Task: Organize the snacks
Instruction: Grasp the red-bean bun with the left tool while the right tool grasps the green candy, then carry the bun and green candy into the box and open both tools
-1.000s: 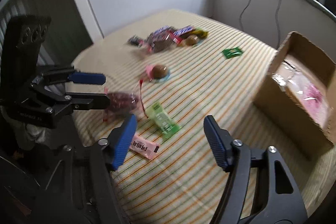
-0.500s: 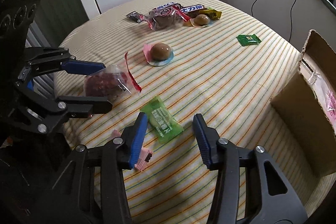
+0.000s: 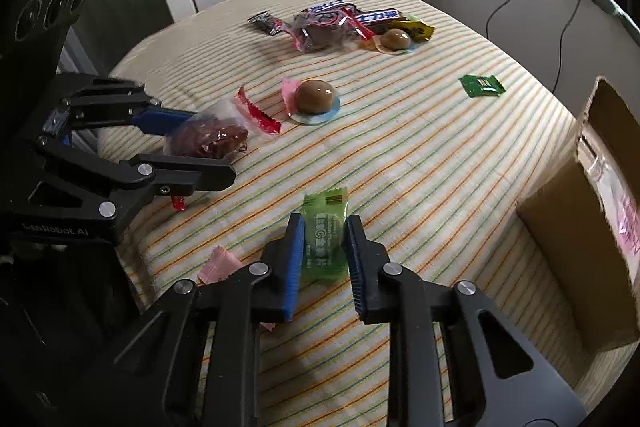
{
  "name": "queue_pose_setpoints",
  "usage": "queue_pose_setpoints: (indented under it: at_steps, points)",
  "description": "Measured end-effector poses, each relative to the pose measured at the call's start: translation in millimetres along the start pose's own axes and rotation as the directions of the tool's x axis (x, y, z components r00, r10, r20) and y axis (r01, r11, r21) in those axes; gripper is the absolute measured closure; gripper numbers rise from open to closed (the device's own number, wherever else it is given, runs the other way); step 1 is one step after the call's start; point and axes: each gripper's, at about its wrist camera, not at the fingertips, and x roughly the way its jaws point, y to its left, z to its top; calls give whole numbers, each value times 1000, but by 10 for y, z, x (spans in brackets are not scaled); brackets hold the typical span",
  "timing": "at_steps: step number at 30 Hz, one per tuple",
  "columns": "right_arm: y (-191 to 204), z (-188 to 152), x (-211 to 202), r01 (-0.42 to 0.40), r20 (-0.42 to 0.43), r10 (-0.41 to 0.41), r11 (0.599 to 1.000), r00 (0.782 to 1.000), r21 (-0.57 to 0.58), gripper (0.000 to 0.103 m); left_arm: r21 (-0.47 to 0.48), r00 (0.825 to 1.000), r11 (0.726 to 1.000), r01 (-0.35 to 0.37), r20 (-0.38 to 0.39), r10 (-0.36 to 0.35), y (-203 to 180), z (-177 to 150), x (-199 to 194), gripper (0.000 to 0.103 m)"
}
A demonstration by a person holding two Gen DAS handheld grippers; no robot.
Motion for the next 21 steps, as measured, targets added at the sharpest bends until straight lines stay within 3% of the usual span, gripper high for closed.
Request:
queue_pose_setpoints:
  at_steps: [12,21]
  points:
    - [-132,-13,-172,-16,68,9,994,998,105,82,-11,999,1000,27,27,-27,-11,102,-69,67]
    - [-289,-17,-430,-4,132,-17,987,991,159,82,22,996,998,61,64,-63,-177,404,-23,67]
